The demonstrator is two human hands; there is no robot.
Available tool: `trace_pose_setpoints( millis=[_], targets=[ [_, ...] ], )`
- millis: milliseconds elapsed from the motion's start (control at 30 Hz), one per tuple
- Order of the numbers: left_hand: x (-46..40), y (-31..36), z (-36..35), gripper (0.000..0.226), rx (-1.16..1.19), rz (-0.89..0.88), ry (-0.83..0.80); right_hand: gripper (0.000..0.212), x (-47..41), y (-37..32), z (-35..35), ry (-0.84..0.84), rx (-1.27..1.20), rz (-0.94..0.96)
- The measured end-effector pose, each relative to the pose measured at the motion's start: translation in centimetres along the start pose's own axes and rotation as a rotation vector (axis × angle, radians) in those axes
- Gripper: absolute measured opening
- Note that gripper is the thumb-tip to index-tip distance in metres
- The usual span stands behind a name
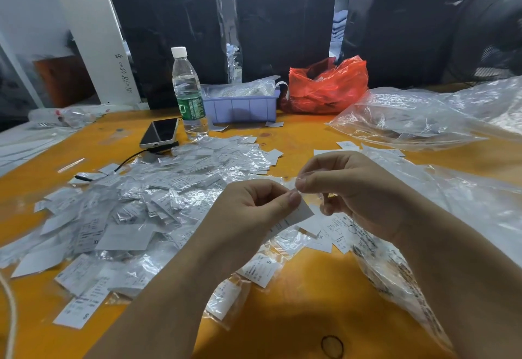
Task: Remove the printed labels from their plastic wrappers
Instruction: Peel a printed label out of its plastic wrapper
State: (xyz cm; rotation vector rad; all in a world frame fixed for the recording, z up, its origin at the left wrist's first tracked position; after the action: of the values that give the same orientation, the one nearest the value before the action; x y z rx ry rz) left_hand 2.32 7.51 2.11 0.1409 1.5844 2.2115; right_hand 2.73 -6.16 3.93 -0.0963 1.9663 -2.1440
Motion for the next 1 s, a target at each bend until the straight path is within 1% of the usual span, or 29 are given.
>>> trace_pose_setpoints(
  millis=[133,267,333,500,567,633,667,700,833,1000],
  targets=[
    [0.0,-0.1,0.4,0.03,-0.019,-0.002,0.052,0.018,0.0,-0.1,-0.5,-0.068,-0.009,0.001],
    [0.0,0.1,0.6,0.03,0.03,-0.013,0.057,0.006,0.0,-0.1,-0.3,-0.069,-0.016,0.019],
    [0.0,0.0,0.6,0.03,0.053,-0.004,0.054,0.003,0.1,0.0,-0.2,-0.068,-0.02,0.03],
    [-0.2,-0.5,0.8,0.034,0.118,0.046,0.077,0.019,0.1,0.0,-0.5,-0.091,-0.043,0.028],
    [-0.3,-0.9,0.9,0.038,0.181,0.081,0.09,0.017,0.1,0.0,-0.7,-0.101,-0.053,0.024],
    [-0.4,-1.2,0.8,0.041,0.242,0.104,0.082,0.008,0.1,-0.1,-0.7,-0.09,-0.04,0.026],
    [-0.5,-1.2,0.7,0.04,0.268,0.112,0.07,0.005,0.1,-0.1,-0.7,-0.071,-0.028,0.031],
    [-0.4,-1.3,0.7,0.036,0.285,0.123,0.056,0.006,0.0,-0.1,-0.5,-0.044,-0.017,0.039],
    [-0.3,-1.4,0.8,0.009,0.283,0.139,0.034,0.01,-0.1,0.2,0.1,0.046,-0.039,0.029],
    [-0.4,-1.4,1.3,0.008,0.267,0.116,0.104,0.012,0.0,0.4,-0.3,0.019,-0.054,-0.008]
  ],
)
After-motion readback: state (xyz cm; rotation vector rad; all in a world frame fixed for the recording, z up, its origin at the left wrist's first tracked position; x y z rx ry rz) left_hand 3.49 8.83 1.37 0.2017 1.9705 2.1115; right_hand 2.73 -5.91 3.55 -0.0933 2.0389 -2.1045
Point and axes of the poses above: each hand's wrist, its own x-axis away from the middle knuckle, its own z-axis out of the back of the hand, y = z × x, the point moved 7 cm from there along -x, towards the middle knuckle, and after that the axes turned 6 degrees about -x, right-handed, at the moved point
